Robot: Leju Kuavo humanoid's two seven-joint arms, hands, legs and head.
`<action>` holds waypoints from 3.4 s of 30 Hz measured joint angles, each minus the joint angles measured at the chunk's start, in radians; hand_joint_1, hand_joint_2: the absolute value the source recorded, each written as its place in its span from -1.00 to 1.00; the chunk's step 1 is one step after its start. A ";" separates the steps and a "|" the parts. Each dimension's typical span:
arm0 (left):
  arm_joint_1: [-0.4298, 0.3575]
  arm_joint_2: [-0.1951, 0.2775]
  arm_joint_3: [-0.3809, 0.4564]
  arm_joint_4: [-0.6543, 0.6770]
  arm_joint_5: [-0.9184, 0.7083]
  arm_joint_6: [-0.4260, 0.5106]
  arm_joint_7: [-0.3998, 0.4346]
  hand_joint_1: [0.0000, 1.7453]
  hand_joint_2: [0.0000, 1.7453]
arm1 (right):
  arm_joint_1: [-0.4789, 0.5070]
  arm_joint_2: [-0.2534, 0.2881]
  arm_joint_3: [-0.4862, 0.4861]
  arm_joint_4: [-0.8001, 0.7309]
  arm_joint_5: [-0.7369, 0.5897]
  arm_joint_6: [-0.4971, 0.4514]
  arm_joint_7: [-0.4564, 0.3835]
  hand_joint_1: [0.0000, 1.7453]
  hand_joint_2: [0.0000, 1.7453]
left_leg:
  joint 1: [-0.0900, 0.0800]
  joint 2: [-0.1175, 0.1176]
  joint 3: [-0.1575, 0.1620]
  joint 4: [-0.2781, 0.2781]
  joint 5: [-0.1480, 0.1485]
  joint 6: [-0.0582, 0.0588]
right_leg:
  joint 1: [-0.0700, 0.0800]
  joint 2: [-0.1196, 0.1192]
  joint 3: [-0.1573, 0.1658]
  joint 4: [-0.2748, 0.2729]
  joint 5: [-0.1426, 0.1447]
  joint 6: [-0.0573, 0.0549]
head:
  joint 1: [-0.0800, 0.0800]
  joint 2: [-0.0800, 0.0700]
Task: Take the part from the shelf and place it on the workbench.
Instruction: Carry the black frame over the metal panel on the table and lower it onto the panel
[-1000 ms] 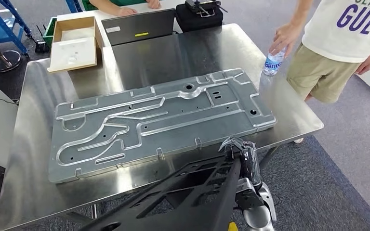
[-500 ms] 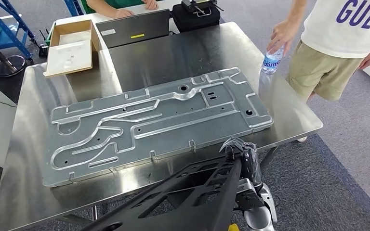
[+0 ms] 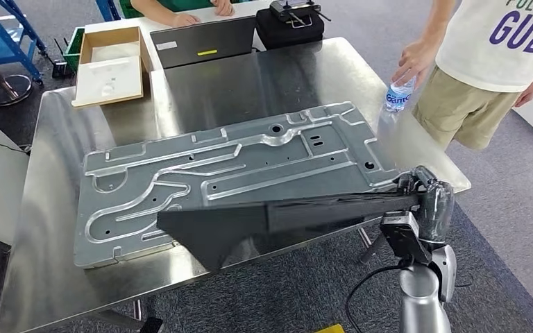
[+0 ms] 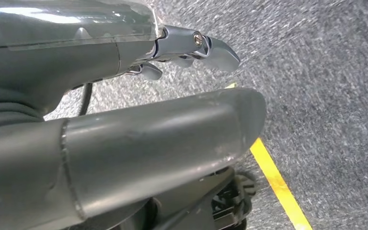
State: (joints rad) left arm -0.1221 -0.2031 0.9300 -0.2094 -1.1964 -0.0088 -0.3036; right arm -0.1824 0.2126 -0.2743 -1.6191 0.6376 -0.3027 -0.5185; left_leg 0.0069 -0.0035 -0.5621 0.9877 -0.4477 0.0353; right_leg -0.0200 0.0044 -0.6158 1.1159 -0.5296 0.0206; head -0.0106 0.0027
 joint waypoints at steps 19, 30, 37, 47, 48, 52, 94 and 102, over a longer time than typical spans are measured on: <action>-0.016 -0.006 -0.006 0.000 -0.021 -0.014 0.005 -1.00 -1.00 | -0.124 -0.096 -0.181 0.167 0.207 -0.083 0.039 1.00 -1.00 | -0.002 -0.001 -0.152 0.316 -0.143 -0.044 | -0.003 -0.003 0.012 -0.071 0.062 -0.037 | 0.000 0.000; -0.028 -0.010 -0.020 0.000 -0.029 -0.026 0.006 -1.00 -1.00 | -0.217 -0.214 -0.188 0.379 0.441 -0.187 0.105 1.00 -1.00 | -0.007 -0.001 -0.015 -0.002 0.011 0.009 | 0.002 -0.001 -0.005 -0.025 0.026 0.000 | 0.000 0.000; -0.028 -0.014 -0.022 0.000 -0.032 -0.031 0.009 -1.00 -1.00 | -0.241 -0.263 -0.188 0.461 0.517 -0.232 0.128 1.00 -1.00 | -0.006 -0.004 -0.014 0.016 -0.001 0.007 | -0.007 -0.004 -0.052 0.061 0.028 0.010 | 0.000 0.000; -0.031 -0.015 -0.029 0.000 -0.032 -0.034 0.009 -1.00 -1.00 | -0.269 -0.288 -0.171 0.497 0.617 -0.301 0.146 1.00 -1.00 | -0.007 -0.003 -0.104 0.214 -0.114 -0.034 | -0.006 -0.001 0.001 -0.060 0.063 -0.034 | 0.000 0.000; -0.031 -0.015 -0.029 0.000 -0.032 -0.036 0.009 -1.00 -1.00 | -0.269 -0.292 -0.163 0.498 0.648 -0.324 0.152 1.00 -1.00 | -0.006 -0.002 -0.135 0.277 -0.137 -0.036 | -0.004 -0.002 0.002 -0.060 0.063 -0.035 | 0.000 0.000; -0.030 -0.015 -0.032 0.000 -0.037 -0.040 0.009 -1.00 -1.00 | -0.268 -0.309 -0.123 0.493 0.799 -0.386 0.201 1.00 -1.00 | -0.009 -0.003 -0.111 0.217 -0.066 -0.017 | 0.005 0.003 0.008 -0.061 0.061 -0.038 | 0.000 0.000; -0.039 0.005 -0.046 0.000 -0.032 -0.044 0.015 -1.00 -1.00 | -0.561 -0.559 0.517 0.520 0.854 -0.394 0.619 1.00 -1.00 | -0.016 0.005 -0.013 -0.015 0.027 0.021 | -0.002 -0.004 -0.101 0.141 -0.031 0.009 | 0.000 0.000; -0.040 0.007 -0.046 0.000 -0.032 -0.045 0.018 -1.00 -1.00 | -0.582 -0.568 0.537 0.529 0.854 -0.394 0.606 1.00 -1.00 | -0.022 0.002 -0.032 0.036 -0.005 -0.001 | 0.001 -0.005 -0.021 -0.057 0.084 -0.007 | 0.000 0.000</action>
State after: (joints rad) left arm -0.1622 -0.1966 0.8839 -0.2094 -1.2282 -0.0536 -0.2852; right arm -0.7640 -0.3551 0.2628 -1.0905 1.4912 -0.6965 0.0872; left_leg -0.0147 -0.0014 -0.5941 1.0238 -0.4524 0.0345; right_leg -0.0192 -0.0009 -0.6366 1.0586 -0.4452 0.0137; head -0.0110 0.0027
